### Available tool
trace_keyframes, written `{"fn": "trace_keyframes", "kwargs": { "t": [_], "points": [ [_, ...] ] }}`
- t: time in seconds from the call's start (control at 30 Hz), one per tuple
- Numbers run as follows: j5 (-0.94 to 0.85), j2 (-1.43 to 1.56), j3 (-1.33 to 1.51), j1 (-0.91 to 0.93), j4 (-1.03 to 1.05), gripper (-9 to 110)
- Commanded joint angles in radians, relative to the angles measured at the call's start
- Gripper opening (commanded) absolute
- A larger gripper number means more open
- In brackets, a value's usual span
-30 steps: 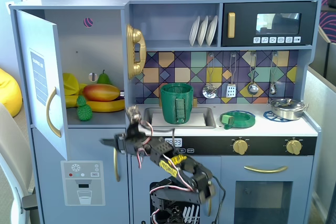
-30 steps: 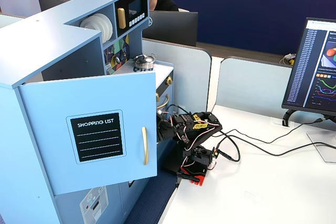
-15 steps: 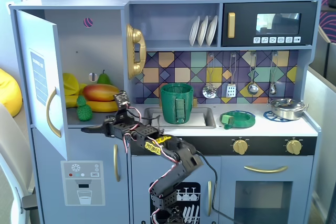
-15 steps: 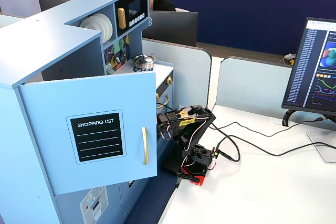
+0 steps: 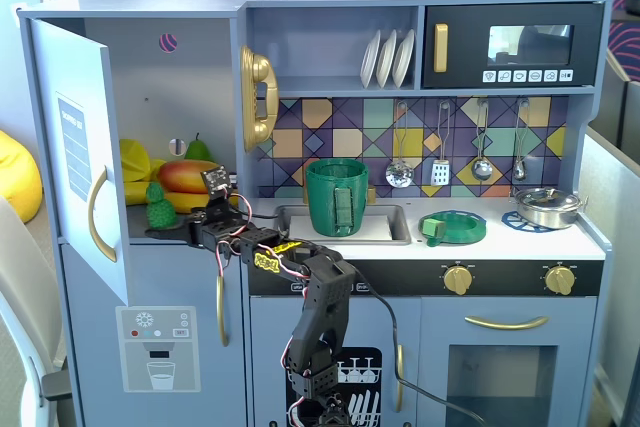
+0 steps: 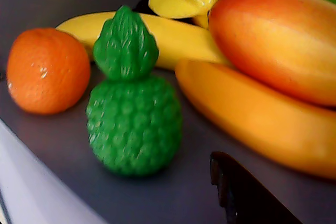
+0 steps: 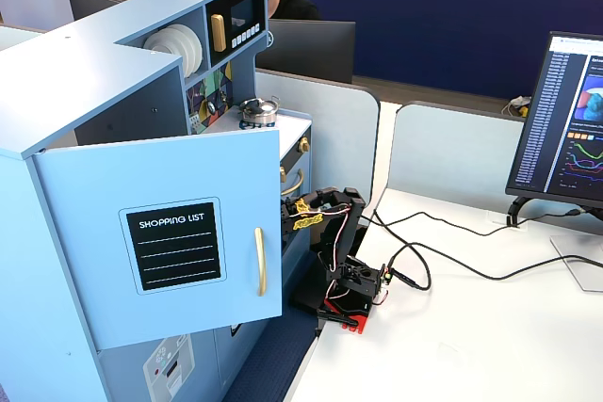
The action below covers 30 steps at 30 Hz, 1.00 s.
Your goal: Pick up the green pineapple from the left cabinet and place it in the green recipient
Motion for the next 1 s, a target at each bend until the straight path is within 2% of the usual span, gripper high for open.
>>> {"fn": "trace_keyframes", "kwargs": {
  "t": [0.0, 0.37, 0.97],
  "points": [
    [-0.012, -0.052, -0.15, -0.012, -0.012, 52],
    [-0.003, -0.249, -0.407, -0.021, 0.025, 51],
    [0.002, -0.433, -0.626, -0.014, 0.095, 47]
  ]
}}
